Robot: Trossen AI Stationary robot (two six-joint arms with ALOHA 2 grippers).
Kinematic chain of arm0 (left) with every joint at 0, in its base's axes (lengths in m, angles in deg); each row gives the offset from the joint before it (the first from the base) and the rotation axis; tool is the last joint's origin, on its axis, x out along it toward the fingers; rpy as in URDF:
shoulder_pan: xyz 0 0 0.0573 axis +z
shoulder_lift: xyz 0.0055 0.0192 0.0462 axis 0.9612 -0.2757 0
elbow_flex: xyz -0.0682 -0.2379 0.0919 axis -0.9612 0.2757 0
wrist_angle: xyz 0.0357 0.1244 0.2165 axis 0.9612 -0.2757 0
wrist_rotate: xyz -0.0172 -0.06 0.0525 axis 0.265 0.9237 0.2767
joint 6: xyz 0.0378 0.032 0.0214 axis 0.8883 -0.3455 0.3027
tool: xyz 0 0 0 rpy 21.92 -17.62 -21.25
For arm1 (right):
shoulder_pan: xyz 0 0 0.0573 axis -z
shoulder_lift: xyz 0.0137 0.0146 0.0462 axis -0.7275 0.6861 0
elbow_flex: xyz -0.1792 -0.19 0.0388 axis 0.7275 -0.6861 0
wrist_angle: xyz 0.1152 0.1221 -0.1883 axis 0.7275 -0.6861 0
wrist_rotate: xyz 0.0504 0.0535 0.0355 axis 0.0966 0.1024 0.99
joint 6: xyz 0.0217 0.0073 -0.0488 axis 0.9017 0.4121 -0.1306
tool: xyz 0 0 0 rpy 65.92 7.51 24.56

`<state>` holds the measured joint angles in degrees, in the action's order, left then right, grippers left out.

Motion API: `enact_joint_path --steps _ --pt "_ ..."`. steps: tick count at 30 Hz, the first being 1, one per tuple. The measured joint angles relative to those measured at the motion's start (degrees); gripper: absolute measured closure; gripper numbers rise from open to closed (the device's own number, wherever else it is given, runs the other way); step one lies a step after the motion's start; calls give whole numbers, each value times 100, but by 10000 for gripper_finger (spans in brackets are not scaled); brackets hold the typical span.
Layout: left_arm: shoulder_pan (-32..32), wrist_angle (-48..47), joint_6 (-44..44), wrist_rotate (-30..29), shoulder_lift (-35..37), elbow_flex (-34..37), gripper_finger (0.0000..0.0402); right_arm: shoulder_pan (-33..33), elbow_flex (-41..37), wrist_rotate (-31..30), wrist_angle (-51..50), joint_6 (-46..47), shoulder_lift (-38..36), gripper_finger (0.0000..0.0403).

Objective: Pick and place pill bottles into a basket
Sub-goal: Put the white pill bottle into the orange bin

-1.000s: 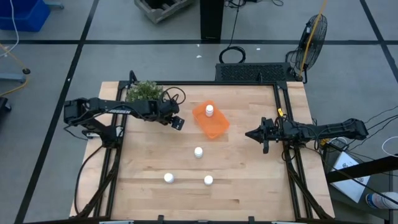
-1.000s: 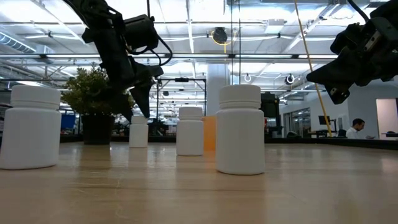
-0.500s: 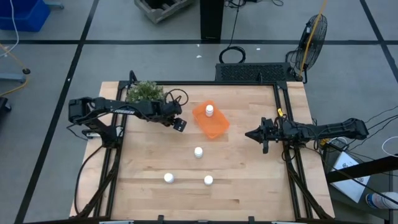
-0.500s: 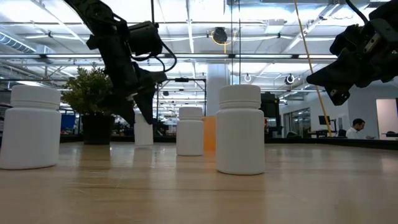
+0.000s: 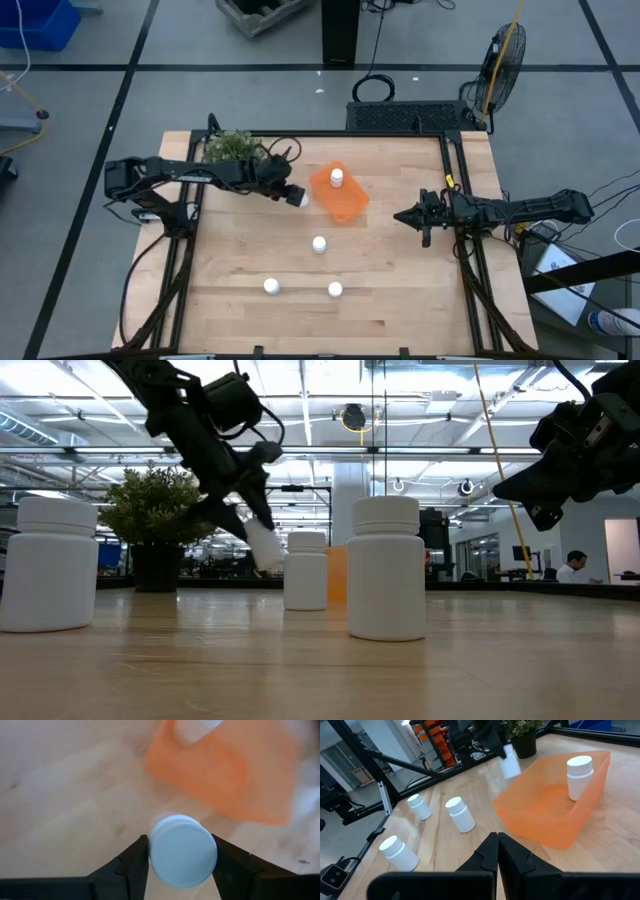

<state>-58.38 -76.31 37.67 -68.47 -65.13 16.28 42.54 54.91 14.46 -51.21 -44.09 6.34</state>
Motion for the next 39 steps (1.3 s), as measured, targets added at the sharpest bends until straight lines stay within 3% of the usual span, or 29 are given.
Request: enact_joint_path --steps 11,17,27,39 --pt "43 512 -85 -37 757 -115 233 0 0 -12 1 13 114 403" --pt "163 473 341 -65 765 -702 227 2 1 -58 93 -53 160 403" --pt "355 -1082 1362 104 -138 -2090 232 2 0 -220 246 -156 204 403" --pt "315 -2095 2346 297 -1807 -3472 237 2 0 -304 308 -154 204 403"
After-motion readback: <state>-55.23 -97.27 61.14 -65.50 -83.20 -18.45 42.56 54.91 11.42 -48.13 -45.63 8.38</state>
